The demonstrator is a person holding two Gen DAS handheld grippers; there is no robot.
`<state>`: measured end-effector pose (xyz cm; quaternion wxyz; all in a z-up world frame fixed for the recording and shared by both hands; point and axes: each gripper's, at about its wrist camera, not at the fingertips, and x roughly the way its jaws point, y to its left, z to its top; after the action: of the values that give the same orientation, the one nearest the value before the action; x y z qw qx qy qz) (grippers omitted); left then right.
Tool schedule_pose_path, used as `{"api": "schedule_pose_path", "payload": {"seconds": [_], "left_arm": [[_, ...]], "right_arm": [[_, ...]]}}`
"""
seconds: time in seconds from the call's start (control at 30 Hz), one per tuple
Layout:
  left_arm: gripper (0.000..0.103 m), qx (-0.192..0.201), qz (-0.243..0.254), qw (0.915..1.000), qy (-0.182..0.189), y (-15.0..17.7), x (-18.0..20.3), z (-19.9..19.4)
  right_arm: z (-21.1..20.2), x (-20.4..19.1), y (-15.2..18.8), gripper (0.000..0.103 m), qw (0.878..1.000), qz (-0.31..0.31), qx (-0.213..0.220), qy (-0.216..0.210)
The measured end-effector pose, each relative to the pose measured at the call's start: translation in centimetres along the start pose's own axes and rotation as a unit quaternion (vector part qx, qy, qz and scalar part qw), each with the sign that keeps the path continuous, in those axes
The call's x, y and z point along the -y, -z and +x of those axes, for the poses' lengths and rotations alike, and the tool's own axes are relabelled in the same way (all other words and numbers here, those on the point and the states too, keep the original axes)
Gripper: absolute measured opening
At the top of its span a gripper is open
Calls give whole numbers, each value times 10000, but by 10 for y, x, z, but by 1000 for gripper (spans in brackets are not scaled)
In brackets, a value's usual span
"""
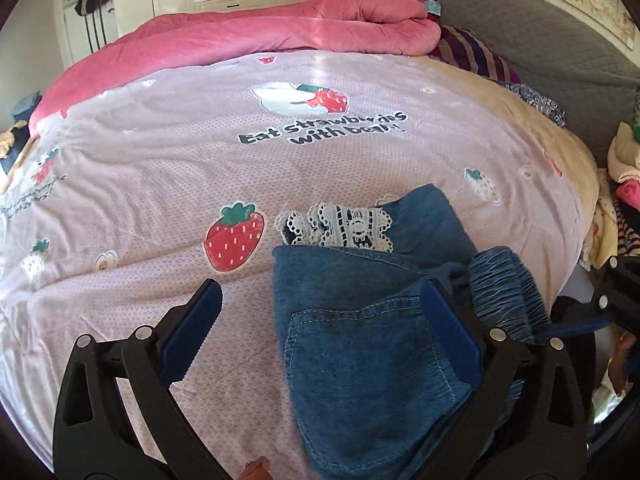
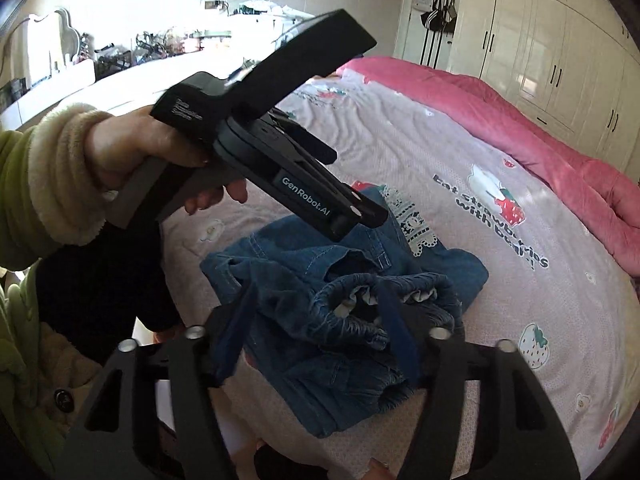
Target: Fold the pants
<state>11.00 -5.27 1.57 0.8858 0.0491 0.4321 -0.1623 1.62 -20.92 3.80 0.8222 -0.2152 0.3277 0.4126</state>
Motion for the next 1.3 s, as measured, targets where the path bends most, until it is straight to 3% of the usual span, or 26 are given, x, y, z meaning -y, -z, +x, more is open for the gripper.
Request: {"api": "schedule_pose_path", "payload": {"seconds": [0.03, 0.1, 0.13, 0.47, 0.57, 0.63, 0.73, 0.8, 0.9, 1.0, 1.1, 1.23, 1.3], "left_arm": [[93, -28, -2, 10000, 3, 1, -1, 2], [93, -54, 0, 10000, -44, 2, -3, 5], [93, -74, 2, 9999, -89, 3, -4, 7], [94, -372, -249, 9990, -52, 17, -21, 35], [94, -400, -448, 9981, 104, 24, -27, 43], [94, -313, -578, 9975, 272, 28, -32, 40], [94, -215, -868, 9946, 527, 33, -41, 25], [94, -136, -1028, 9921, 710, 39, -43, 14], [94, -157, -1068, 9897, 939, 49, -38, 4], [94, -311, -983, 9894, 1021, 56, -29, 8], [92, -460, -849, 9919, 825, 64, -26, 19], [76, -387, -937, 9908, 897, 66, -35, 21], [66, -332, -1117, 9860, 1195, 67, -41, 21]], "right_arm": [[4, 0, 1, 44, 10000, -15, -53, 9], [8, 2, 3, 17, 9999, 31, -146, 9], [8, 3, 4, 14, 9998, 111, -162, -36], [18, 13, 49, 12, 9937, 881, -583, -363], [19, 14, 54, 18, 9904, 1220, -412, -507], [8, 21, 51, 41, 9840, 1587, -202, -779], [-25, 38, 48, 72, 9720, 2140, 523, -815], [-37, 57, 49, 77, 9609, 2570, 798, -647], [-27, 88, 59, 78, 9449, 3208, 599, -244], [-1, 112, 70, 77, 9302, 3659, 186, -217], [19, 117, 71, 67, 9301, 3652, 40, -381], [41, 119, 63, 55, 9282, 3660, -4, -673], [51, 119, 60, 50, 9273, 3679, -111, -678]]}}
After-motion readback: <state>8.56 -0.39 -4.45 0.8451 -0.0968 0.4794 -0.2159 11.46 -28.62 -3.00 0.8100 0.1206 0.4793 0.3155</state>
